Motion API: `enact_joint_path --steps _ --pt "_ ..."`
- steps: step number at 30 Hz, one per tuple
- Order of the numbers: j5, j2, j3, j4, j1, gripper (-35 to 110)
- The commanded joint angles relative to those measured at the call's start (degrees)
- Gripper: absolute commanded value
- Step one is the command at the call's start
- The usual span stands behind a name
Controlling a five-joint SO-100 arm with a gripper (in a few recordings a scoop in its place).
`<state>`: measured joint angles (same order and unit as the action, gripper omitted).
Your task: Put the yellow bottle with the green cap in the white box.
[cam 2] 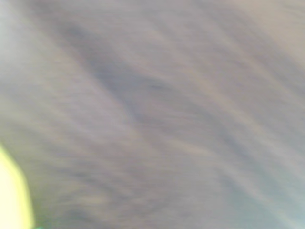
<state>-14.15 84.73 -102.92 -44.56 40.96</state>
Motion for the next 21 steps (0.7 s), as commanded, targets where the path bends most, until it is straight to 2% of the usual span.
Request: enact_joint_path --steps 1,21 --pt "-1.0 1.7 2.9 -1.1 1.7 0" --pt "-0.9 3.4 -4.1 -2.2 0.4 0"
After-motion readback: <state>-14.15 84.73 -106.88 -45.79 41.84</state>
